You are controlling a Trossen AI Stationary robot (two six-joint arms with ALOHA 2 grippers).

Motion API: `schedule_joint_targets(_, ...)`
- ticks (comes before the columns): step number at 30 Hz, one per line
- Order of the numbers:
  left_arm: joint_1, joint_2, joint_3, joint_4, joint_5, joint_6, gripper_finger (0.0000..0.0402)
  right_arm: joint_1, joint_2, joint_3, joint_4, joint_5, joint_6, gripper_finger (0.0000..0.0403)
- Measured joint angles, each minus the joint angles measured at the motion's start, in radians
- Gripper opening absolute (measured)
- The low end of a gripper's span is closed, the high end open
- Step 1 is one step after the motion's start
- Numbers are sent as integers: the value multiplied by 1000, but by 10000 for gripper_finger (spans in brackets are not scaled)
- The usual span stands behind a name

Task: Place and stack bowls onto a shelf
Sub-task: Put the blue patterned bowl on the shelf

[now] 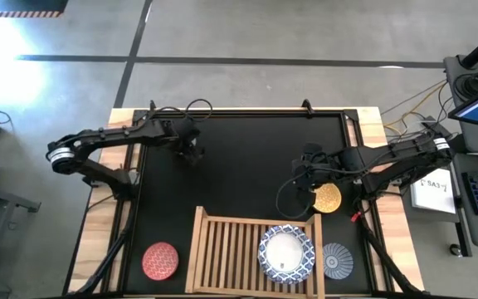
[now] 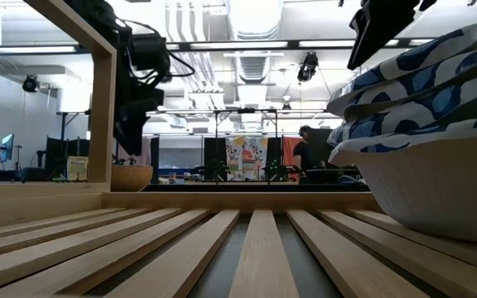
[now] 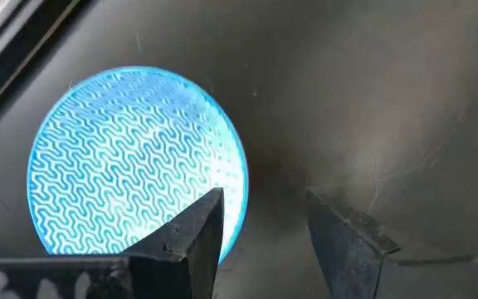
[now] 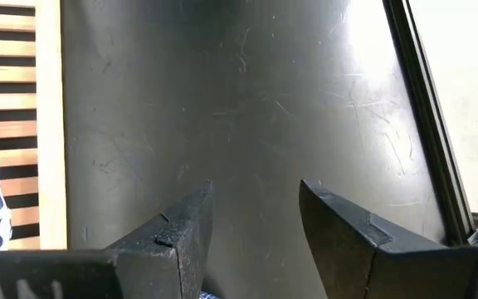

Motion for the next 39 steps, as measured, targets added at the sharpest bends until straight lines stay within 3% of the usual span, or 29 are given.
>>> schedule_joint_targets(15,6,71,-52,73,-2,-13,150,0,0,-20,0,-1,7,169)
schedule_joint_targets(20,6,84,-52,72,-2,-9,114,0,0,-42,-1,-1,13,169)
schedule_joint_targets(29,6,88,-52,77,-1,-2,14,0,0,-60,-1,-1,19,169)
schedule_joint_targets(39,-1,86,-35,75,60,50,3,0,0,-58,-1,-1,8,169)
